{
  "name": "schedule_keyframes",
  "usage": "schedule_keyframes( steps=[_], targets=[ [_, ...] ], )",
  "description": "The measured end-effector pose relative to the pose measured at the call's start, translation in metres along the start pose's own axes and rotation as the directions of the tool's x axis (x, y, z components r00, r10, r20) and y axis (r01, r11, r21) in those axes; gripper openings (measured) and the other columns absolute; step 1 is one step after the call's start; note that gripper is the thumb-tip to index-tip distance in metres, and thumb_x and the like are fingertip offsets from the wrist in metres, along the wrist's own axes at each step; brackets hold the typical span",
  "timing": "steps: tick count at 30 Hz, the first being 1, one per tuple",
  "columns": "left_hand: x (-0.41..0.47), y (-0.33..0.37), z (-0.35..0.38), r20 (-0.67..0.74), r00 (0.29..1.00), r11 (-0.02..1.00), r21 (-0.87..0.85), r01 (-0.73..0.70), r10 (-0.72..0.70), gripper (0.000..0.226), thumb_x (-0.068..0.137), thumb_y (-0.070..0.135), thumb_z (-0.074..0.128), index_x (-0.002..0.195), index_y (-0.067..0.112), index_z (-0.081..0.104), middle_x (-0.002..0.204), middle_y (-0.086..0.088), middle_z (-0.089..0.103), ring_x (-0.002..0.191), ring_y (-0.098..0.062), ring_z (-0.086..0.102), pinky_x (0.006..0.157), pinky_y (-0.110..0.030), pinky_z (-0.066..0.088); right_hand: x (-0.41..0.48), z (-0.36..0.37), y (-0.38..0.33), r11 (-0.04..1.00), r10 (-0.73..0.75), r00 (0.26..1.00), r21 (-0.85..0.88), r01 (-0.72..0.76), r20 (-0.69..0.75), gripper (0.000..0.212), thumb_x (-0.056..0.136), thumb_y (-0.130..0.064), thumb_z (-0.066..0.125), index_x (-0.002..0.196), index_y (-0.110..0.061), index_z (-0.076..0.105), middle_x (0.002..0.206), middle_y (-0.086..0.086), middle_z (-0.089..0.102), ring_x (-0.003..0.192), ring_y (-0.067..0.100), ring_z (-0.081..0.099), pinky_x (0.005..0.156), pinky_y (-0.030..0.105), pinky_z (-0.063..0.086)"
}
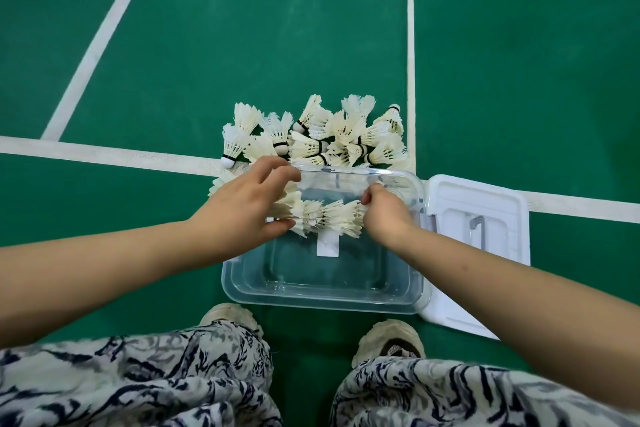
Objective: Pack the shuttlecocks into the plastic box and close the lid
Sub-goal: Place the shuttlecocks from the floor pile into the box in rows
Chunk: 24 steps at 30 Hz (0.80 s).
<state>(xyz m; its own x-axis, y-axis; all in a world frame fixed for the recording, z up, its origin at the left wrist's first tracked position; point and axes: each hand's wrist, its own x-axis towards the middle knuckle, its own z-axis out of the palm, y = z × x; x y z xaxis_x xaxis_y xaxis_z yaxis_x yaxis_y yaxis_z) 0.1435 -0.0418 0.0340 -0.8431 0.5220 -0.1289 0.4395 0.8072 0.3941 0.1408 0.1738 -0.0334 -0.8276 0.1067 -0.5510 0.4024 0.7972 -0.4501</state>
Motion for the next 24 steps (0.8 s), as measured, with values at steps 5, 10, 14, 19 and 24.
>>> schedule_keyframes(
  steps=[5,10,14,19,24],
  targets=[
    [-0.003,-0.002,-0.001,0.051,0.999,1.000,-0.025,0.006,-0.004,0.058,0.077,0.030,0.070,0.127,0.020,0.041,0.133,0.001,0.037,0.088,-0.009,0.045,0.079,-0.023,0.036,0.005,0.008,0.006,0.979,0.154,0.987,0.124,-0.160,0.054,0.035,0.087,0.004,0.036,0.116,-0.012,0.047,0.096,0.007,0.051,0.085,0.026,0.049,0.071,0.029,0.038],
    [-0.004,-0.002,-0.001,0.135,0.991,0.999,-0.045,0.010,-0.004,0.069,0.079,0.032,0.068,0.137,0.027,0.030,0.138,0.005,0.033,0.089,-0.005,0.040,0.082,-0.021,0.034,0.008,0.010,0.011,0.950,0.170,0.978,0.242,-0.195,0.118,0.043,0.088,0.006,0.034,0.126,-0.013,0.041,0.109,0.009,0.049,0.081,0.020,0.051,0.069,0.030,0.042],
    [-0.003,0.000,0.000,0.219,0.976,0.999,-0.050,0.018,-0.006,0.079,0.079,0.036,0.066,0.142,0.032,0.018,0.140,0.006,0.033,0.100,-0.007,0.044,0.092,-0.025,0.037,0.006,0.013,0.011,0.950,0.175,0.974,0.234,-0.206,0.147,0.057,0.086,0.001,0.039,0.139,-0.016,0.025,0.123,0.012,0.046,0.089,0.024,0.055,0.070,0.034,0.047],
    [-0.002,0.005,0.002,0.266,0.964,0.999,-0.038,0.000,0.010,0.079,0.081,0.038,0.064,0.142,0.032,0.016,0.144,0.006,0.030,0.118,-0.015,0.046,0.097,-0.029,0.038,-0.001,0.014,0.015,0.940,0.157,0.981,0.288,-0.184,0.114,0.061,0.088,-0.006,0.046,0.141,-0.021,0.022,0.124,0.013,0.052,0.087,0.027,0.057,0.058,0.030,0.043],
    [-0.001,0.013,0.000,0.295,0.955,0.999,0.015,-0.044,0.038,0.079,0.082,0.040,0.063,0.143,0.031,0.014,0.145,0.005,0.028,0.117,-0.014,0.048,0.097,-0.027,0.037,-0.004,0.007,0.017,0.922,0.157,0.980,0.337,-0.191,0.124,0.042,0.092,-0.008,0.047,0.133,-0.011,0.040,0.123,0.012,0.054,0.093,0.022,0.053,0.074,0.026,0.042]
  ],
)
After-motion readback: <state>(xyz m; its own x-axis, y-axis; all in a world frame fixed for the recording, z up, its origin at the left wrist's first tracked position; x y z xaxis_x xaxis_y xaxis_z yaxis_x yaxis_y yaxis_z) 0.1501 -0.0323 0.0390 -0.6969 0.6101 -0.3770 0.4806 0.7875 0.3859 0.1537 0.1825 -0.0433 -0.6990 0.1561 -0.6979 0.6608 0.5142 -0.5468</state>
